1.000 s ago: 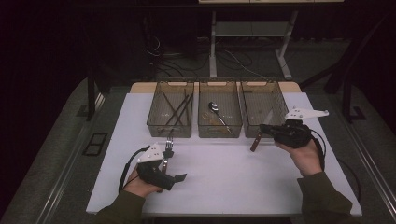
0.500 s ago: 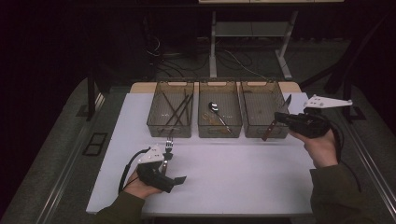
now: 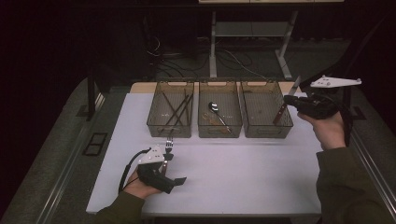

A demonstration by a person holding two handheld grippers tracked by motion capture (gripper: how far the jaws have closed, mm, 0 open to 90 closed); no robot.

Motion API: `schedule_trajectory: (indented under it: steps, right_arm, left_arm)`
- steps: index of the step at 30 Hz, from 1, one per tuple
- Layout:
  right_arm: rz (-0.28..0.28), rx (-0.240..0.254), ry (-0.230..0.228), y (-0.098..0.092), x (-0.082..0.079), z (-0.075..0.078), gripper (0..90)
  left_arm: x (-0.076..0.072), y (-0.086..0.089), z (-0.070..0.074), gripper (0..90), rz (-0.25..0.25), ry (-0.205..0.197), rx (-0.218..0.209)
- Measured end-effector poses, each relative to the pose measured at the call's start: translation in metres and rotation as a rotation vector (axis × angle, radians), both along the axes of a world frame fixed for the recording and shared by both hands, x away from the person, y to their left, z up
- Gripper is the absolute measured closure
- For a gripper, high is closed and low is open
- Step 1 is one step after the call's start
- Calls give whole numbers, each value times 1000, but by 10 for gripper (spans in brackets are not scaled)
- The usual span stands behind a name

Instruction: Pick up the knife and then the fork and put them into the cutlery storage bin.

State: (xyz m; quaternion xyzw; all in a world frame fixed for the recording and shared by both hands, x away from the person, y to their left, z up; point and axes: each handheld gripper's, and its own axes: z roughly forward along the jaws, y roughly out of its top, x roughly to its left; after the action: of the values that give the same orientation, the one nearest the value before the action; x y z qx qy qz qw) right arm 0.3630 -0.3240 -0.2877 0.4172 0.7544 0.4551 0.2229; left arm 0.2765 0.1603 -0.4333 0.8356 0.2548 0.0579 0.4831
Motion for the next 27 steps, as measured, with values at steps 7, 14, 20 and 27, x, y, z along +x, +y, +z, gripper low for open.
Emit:
schedule_trajectory:
  steps: [7, 14, 20, 27]
  right_arm:
    - [-63, -34, 44, -10, 21, -8, 893]
    - [-88, -84, 101, -13, 34, -22, 892]
    - [-105, -106, 156, -18, 41, -36, 893]
    - [-113, -130, 208, -22, 46, -50, 893]
  left_arm:
    - [0, 0, 0, 0, -3, 2, -3]
    - [0, 0, 0, 0, -4, 4, -5]
    - [0, 0, 0, 0, -3, 5, -5]
    - [0, 0, 0, 0, -5, 5, -1]
